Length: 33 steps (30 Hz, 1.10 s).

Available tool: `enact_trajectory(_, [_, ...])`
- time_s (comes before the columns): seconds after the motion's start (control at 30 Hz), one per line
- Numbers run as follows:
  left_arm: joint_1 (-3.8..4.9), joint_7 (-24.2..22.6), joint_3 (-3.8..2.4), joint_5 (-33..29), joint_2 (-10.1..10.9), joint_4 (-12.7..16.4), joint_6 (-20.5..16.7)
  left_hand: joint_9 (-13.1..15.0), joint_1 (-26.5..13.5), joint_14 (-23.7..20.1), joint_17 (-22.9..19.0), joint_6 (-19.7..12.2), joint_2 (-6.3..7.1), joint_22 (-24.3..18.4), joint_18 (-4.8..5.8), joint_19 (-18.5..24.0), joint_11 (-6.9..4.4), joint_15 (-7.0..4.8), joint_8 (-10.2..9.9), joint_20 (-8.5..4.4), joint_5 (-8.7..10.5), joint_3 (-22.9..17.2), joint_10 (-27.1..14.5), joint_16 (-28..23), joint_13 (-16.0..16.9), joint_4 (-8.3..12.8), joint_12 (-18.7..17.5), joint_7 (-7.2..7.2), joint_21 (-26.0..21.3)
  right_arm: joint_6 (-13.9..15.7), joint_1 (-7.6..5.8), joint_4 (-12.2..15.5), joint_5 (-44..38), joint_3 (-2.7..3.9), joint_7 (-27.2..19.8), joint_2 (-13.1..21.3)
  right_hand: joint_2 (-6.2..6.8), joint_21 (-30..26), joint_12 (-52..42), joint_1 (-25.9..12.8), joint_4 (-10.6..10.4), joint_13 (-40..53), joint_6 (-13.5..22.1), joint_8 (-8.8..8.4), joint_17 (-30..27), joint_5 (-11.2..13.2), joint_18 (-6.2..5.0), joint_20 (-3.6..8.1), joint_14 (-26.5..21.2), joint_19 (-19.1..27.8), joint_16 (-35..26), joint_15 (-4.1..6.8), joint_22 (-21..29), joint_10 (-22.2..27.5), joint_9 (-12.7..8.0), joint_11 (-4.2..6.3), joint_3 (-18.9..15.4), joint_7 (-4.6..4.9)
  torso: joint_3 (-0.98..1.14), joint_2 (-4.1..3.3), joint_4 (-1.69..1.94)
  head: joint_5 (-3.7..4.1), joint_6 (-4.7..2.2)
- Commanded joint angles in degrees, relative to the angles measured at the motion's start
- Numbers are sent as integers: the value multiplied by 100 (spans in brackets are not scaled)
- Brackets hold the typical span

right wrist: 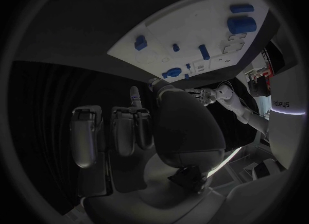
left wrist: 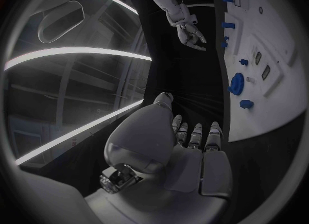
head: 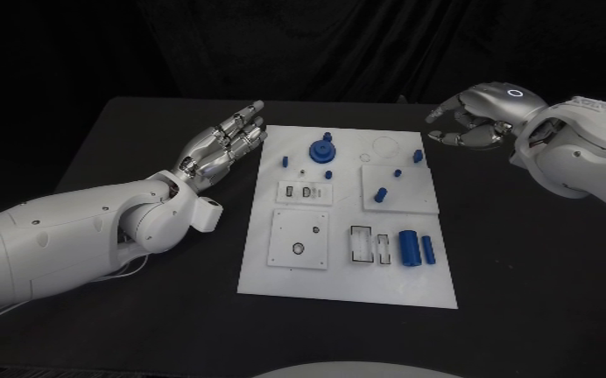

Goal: Assemble the parts on the task board

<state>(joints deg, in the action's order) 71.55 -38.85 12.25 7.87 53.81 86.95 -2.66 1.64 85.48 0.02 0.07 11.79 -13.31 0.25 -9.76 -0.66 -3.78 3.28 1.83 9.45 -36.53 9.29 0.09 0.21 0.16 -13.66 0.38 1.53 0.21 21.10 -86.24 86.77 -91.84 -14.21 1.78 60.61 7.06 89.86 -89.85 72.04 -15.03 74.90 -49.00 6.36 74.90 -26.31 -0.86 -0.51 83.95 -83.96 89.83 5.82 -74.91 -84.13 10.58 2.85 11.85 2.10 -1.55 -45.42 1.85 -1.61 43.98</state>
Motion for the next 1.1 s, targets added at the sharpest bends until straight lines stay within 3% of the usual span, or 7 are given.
enact_trajectory(0.03, [-7,-252,-4,36,-15,-1,79,8,52,-2,-7,6,-17,8,-35,11,38,40,10,31,-31,-18,17,-21,-6,7,-29,-27,24,-8,67,-11,10,-1,162,77,68,14,-15,-1,-14,1510,28,-31,1510,21,86,20,605,-604,17,56,-1509,-587,-10,-2,-41,-36,-5,5,12,7,26])
enact_trajectory(0.3, [-11,-254,-4,36,-21,-21,91,8,52,-2,-7,6,-17,8,-35,11,38,40,10,31,-31,-18,17,-21,-6,7,-29,-27,24,-161,219,-161,11,-4,203,45,136,-18,-15,-23,-130,1510,70,-81,1510,17,77,37,605,-586,17,66,-1498,-587,-26,1,-139,-26,-10,2,1,-4,48])
enact_trajectory(0.4, [-12,-253,-4,36,-20,-23,94,8,56,-2,-7,3,-19,7,-35,11,40,42,9,33,-31,-26,16,-21,-6,15,-29,-28,24,-214,258,-205,11,-4,230,2,147,-35,-15,-32,-145,1510,69,-83,1510,16,72,37,605,-576,17,63,-1492,-587,-27,-2,-158,-20,-5,-7,14,17,51])
enact_trajectory(0.57, [-14,-251,-4,36,-13,-25,99,8,56,-2,-7,3,-19,7,-35,11,40,42,9,33,-31,-26,16,-21,-6,15,-29,-28,24,-277,309,-284,11,-4,258,-87,159,-47,-15,-42,-156,1510,65,-85,1510,15,69,36,605,-570,17,61,-1488,-587,-26,-9,-180,-8,0,-4,-10,16,76])
enact_trajectory(0.8, [-15,-249,-4,36,-14,-28,109,8,56,-2,-7,3,-19,7,-35,11,40,42,9,33,-31,-26,16,-21,-6,15,-29,-28,24,-310,373,-378,11,-4,261,-187,164,-55,-15,-55,-162,1510,24,-70,1510,11,67,31,605,-565,17,50,-1485,-587,-17,-27,-216,18,2,-1,5,36,84])
enact_trajectory(1.1, [-17,-245,-4,36,-6,-30,124,8,56,-2,-7,3,-19,7,-35,11,40,42,9,33,-31,-26,16,-21,-6,15,-29,-28,24,-376,426,-477,11,-3,303,-295,184,-113,-15,-50,-159,1510,13,-70,1510,9,51,25,605,-532,17,41,-1464,-587,-14,-42,-246,34,-6,3,-9,21,94])
